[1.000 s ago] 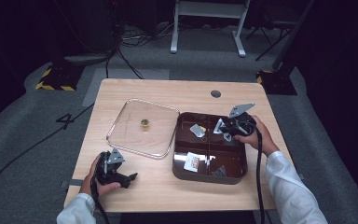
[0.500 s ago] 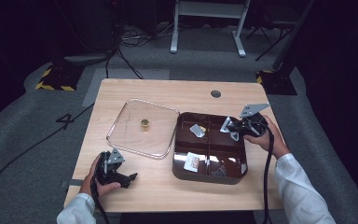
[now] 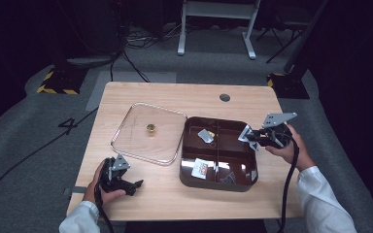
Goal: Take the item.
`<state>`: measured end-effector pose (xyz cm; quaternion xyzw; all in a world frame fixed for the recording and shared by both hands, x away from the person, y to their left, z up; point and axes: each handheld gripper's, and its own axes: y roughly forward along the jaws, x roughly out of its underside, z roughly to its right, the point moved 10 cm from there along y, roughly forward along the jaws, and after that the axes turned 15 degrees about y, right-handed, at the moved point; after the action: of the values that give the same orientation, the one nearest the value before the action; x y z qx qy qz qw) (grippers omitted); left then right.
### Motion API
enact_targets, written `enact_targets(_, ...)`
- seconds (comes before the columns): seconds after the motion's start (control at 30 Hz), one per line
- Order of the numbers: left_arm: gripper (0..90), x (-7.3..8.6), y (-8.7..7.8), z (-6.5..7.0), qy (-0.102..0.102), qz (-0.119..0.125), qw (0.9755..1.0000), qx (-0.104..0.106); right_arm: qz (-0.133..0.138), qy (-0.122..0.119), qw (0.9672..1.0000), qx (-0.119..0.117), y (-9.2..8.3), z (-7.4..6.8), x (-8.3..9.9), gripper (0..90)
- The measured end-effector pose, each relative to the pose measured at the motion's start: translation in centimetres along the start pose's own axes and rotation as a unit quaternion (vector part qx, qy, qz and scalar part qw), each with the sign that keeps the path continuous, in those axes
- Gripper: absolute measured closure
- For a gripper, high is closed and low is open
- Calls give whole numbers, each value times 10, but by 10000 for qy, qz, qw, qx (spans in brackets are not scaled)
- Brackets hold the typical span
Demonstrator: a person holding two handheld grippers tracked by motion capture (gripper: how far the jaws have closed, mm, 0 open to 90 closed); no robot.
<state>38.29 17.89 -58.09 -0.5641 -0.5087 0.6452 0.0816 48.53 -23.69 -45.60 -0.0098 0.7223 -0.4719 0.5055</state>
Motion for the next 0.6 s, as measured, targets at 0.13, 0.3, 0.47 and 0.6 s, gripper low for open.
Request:
enact_targets(0.13,2,0,0,0,0,0,10000,3,-26,72,9999,78,-6,5,9,784)
enact_targets(0.3,2,0,0,0,-2,2,10000,3,15,191,9997,132,-14,11,22,784)
enact_targets(0.47,2,0,0,0,2,-2,10000,4,46,334,9993,175,-22,17,35,784)
enact_targets(0.6,2,0,0,0,2,-2,10000,2,38,403,9990,210,-25,21,45,784)
